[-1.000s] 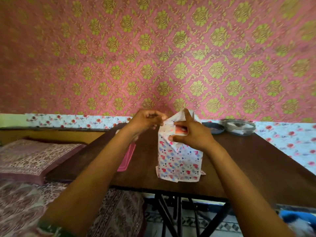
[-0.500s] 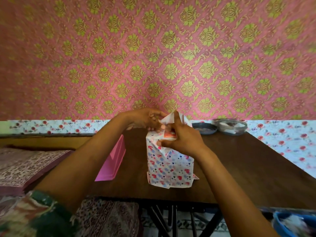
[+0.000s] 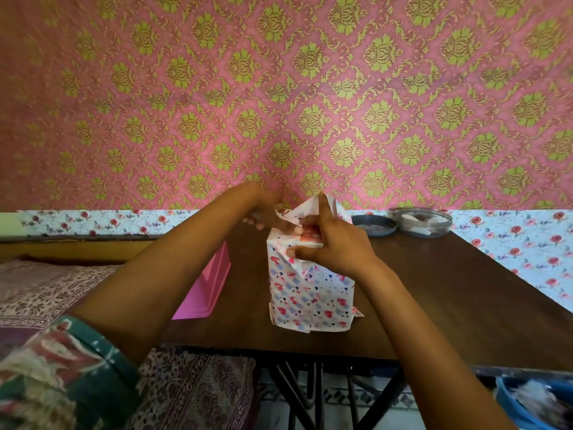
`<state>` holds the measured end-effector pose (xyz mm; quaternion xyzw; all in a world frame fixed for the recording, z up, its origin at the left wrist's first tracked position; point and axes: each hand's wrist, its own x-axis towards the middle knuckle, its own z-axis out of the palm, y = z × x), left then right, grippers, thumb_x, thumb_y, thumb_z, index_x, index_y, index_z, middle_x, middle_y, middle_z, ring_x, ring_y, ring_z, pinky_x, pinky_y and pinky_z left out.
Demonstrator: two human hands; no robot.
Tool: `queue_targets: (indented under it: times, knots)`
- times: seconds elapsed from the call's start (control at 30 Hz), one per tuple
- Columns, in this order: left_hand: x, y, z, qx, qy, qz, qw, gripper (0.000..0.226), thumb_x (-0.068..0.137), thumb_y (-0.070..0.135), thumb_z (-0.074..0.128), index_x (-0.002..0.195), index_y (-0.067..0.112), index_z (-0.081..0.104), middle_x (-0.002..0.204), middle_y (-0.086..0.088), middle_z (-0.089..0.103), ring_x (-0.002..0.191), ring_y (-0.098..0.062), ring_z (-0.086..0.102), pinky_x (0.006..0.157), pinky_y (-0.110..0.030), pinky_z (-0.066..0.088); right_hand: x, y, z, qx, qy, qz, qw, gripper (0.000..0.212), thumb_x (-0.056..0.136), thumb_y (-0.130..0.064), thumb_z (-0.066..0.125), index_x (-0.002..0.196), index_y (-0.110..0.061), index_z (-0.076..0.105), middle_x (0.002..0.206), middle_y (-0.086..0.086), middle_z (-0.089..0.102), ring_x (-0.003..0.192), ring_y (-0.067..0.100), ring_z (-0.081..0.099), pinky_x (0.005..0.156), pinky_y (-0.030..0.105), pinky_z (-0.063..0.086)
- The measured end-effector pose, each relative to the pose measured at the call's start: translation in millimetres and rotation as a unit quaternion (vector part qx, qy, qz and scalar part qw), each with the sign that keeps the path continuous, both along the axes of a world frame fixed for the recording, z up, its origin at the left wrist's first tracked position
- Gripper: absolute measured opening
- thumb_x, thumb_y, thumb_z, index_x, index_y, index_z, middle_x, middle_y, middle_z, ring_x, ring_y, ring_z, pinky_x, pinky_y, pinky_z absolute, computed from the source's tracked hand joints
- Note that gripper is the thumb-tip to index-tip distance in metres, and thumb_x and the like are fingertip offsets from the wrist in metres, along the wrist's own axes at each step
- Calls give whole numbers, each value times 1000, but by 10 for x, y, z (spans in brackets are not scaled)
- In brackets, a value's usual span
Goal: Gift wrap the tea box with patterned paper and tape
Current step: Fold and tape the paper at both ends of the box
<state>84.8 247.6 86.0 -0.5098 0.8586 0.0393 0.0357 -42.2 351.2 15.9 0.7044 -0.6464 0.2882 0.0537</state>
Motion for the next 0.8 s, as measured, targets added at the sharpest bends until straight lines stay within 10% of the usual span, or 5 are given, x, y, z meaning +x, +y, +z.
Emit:
queue_targets:
  times: [0.3,0.8]
  knots:
    - [215,-6,-339,287,389,13,875,75,85,28,63,146,28,20,128,-6,53,107,-23,59,80,-39,54,3,27,-15,-3,7,-4,1000,107,80,-57,60,148,-13,-11,141,-12,46,126,17,46,93,33,43]
    - [-130,-1,-284,160,323,8,933,60,81,41,66,130,11,48,119,-7,59,95,-21,58,73,-27,48,2,4,-36,-19,18,-20,999,111,79,-59,59,147,-12,-16,143,0,44,125,22,47,92,34,43]
